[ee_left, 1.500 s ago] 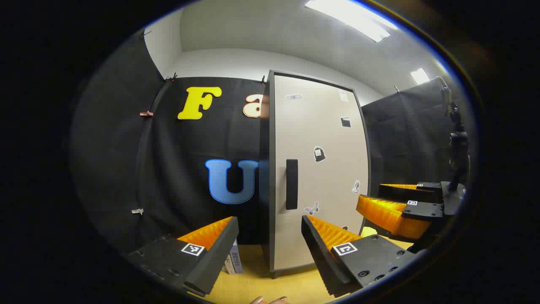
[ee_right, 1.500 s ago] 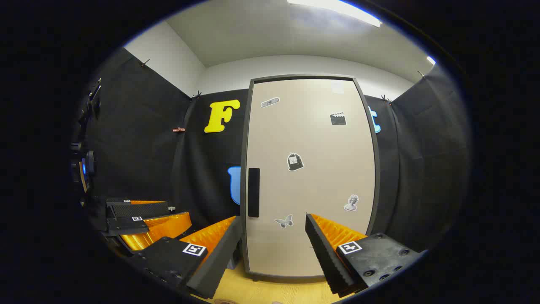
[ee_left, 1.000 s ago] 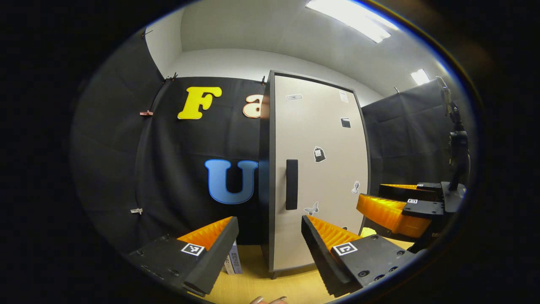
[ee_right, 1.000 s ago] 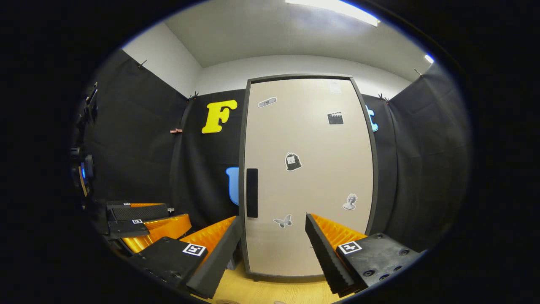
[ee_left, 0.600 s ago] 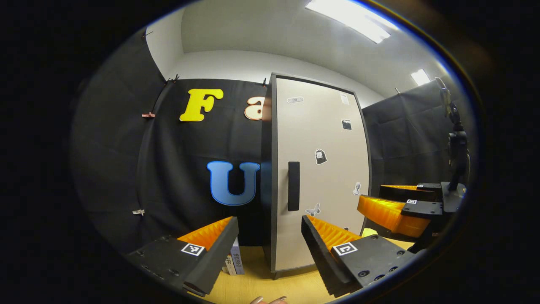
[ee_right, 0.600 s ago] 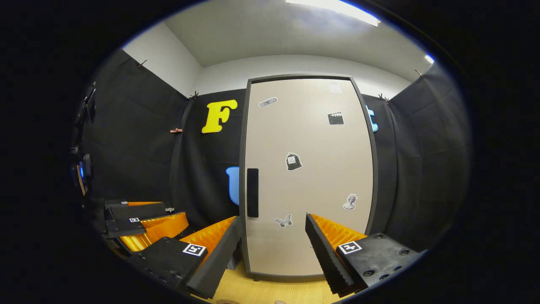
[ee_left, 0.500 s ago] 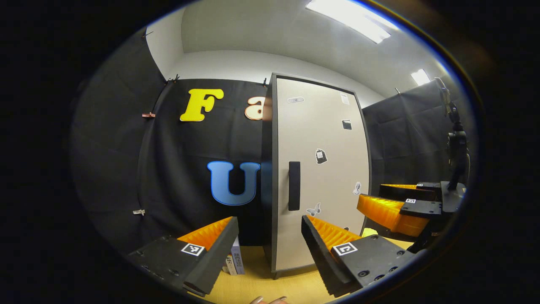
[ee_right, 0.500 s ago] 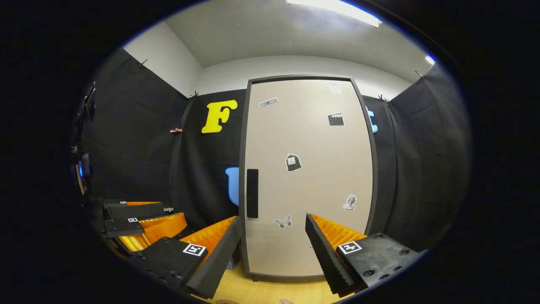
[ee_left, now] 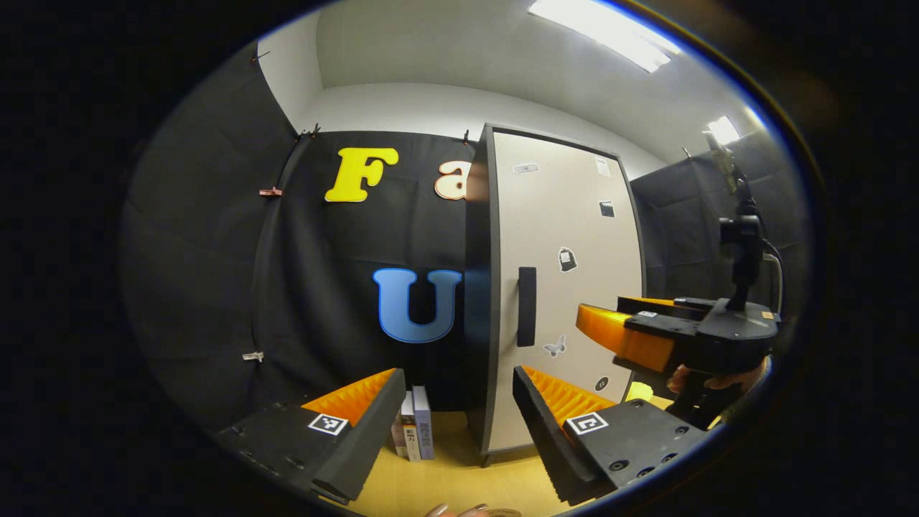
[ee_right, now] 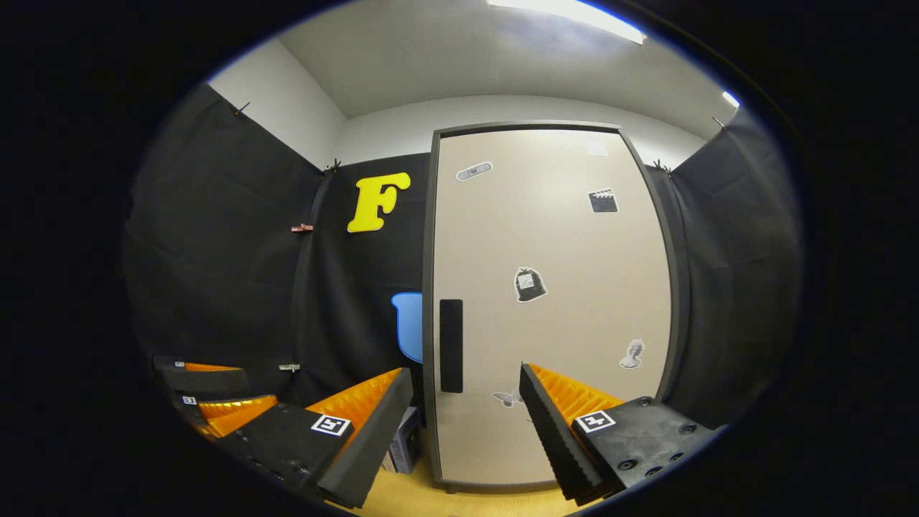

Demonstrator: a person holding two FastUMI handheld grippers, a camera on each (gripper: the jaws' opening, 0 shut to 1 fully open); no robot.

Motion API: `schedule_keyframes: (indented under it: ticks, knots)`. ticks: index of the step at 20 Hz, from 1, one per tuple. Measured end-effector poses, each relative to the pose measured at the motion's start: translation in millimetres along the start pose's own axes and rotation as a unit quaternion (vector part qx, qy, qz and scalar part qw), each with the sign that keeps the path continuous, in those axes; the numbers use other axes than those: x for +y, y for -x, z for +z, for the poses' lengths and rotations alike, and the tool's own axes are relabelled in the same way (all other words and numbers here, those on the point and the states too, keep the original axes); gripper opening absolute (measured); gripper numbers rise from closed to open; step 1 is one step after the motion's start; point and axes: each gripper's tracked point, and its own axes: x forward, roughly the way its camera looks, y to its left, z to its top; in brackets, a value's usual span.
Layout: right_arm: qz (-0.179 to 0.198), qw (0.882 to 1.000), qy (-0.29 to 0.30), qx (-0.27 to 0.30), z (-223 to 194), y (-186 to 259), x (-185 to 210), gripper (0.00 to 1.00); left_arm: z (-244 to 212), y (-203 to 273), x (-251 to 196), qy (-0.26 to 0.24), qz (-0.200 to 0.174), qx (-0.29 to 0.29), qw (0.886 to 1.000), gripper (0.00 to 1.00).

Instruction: Open the cabinet door with the right hand, grasp the bottle in the cabinet with the left hand and place it on the coaster, then close the cabinet door with the right hand.

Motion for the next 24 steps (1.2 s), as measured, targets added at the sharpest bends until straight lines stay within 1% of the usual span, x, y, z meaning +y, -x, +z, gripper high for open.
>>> schedule_keyframes:
  ticks: [3,5,8,12,15,19,22,23,24]
  knots:
    - [0.007,1.0,0.005,-0.005,-4.3,-26.1,14.9,0.97,-5.0,1.6,7.9,0.002,0.003,0.007,1.0,0.95]
    - [0.002,1.0,0.016,-0.017,-4.5,-43.0,19.3,0.96,-9.4,4.5,15.6,0.006,0.002,0.013,1.0,0.95]
    - [-0.011,0.999,0.035,-0.017,-10.5,-66.5,21.2,0.96,-17.6,6.6,32.9,0.013,0.011,0.021,1.0,0.95]
    - [-0.024,0.999,0.02,-0.011,-20.1,-90.2,20.7,0.97,-21.4,5.0,53.2,0.011,0.021,0.027,0.999,0.95]
    - [-0.031,0.999,0.0,-0.017,-19.5,-104.9,18.2,0.97,-26.9,4.8,61.7,0.015,0.024,0.029,0.999,0.95]
    - [-0.051,0.999,-0.002,-0.013,-25.3,-123.5,9.3,0.97,-30.4,2.8,70.9,0.017,0.027,0.032,0.999,0.95]
    - [-0.064,0.998,0.002,-0.009,-32.1,-134.7,4.8,0.95,-30.2,2.7,76.9,0.015,0.031,0.032,0.999,0.95]
    - [-0.068,0.998,-0.001,-0.005,-34.4,-135.3,4.5,0.77,-32.4,2.2,77.2,0.013,0.032,0.033,0.999,0.95]
    - [-0.069,0.998,-0.002,-0.002,-35.9,-137.8,4.1,0.72,-33.3,1.9,77.4,0.01,0.032,0.036,0.999,0.95]
